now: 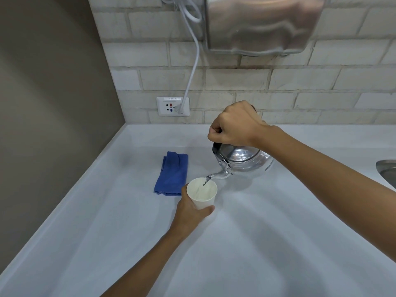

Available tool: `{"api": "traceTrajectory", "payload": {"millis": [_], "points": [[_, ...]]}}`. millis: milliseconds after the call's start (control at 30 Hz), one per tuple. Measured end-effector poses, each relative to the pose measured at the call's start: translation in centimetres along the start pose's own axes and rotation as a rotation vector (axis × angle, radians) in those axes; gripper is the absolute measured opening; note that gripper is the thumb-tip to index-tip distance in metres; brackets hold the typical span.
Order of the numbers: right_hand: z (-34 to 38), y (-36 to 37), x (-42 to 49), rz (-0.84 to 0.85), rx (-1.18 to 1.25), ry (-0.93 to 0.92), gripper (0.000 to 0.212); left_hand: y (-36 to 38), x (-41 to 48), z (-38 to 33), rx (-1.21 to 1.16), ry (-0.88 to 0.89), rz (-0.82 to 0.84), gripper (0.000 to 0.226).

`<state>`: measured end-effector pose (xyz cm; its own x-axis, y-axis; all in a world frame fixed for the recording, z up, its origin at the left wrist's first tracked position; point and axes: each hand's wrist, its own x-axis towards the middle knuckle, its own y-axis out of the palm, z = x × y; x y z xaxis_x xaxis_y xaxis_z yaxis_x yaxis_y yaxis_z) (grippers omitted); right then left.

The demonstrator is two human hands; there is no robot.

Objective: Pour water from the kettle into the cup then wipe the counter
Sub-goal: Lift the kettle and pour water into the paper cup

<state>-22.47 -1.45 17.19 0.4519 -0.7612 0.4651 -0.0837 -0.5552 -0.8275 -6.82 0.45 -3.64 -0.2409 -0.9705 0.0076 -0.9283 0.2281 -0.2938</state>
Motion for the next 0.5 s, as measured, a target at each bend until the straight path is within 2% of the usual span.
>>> {"api": "traceTrajectory", "payload": {"millis": [500], "points": [[0.25, -0.92, -0.02, 0.042, -0.006, -0.006, 0.033, -0.07, -0.31, -0.35, 0.005, -0.015, 0.007, 0.082]]}}
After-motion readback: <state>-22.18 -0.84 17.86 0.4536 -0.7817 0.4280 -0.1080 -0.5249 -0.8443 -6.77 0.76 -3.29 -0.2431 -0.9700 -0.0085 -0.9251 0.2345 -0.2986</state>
